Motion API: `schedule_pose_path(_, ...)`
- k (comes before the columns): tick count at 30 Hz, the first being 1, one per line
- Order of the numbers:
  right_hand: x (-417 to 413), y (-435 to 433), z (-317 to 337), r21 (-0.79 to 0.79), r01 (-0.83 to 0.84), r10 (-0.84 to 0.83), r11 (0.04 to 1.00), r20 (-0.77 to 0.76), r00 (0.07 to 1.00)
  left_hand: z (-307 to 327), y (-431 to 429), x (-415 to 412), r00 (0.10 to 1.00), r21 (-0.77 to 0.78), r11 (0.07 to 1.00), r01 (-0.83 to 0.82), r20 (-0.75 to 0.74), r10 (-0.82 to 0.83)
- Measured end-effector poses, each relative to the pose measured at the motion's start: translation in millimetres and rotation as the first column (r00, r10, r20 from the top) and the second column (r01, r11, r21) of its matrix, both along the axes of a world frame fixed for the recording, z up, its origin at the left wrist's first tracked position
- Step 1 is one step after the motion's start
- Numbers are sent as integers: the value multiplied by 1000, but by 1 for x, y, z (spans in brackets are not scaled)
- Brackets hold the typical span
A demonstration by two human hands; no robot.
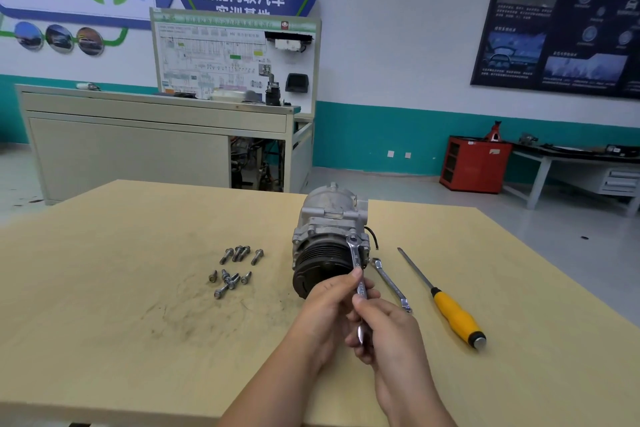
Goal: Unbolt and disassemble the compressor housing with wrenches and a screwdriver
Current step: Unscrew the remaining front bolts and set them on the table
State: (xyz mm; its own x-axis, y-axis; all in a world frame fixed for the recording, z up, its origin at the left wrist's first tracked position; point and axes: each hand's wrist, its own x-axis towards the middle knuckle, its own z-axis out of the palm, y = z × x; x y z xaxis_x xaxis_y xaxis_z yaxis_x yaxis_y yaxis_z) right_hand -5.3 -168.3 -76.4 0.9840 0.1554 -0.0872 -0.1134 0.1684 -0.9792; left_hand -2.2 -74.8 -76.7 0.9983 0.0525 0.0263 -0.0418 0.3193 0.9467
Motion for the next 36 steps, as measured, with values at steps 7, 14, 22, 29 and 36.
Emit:
schedule_pose_path(7, -4, 1, 6, -82, -18, 18, 996, -2, 1000, 1, 1, 1, 999, -62, 998, 12, -34, -14)
schedule_pose_path(14, -8, 1, 10, 354, -98, 186, 930, -223, 957, -1, 1, 4, 998, -127, 991, 29, -59, -36)
schedule_pose_path(22, -4, 0, 12, 538, -35, 277, 842, -376, 885, -6, 0, 8, 997, -69, 998, 9, -76, -14)
schedule_pose_path(29, -3, 2, 13, 520, -12, 244, 854, -379, 893, -7, 2, 8, 997, -66, 998, 13, -74, -18)
schedule_pose_path(36, -9, -6, 4, 390, -70, 198, 918, -299, 933, -9, 1, 6, 997, -98, 994, 45, -52, -50)
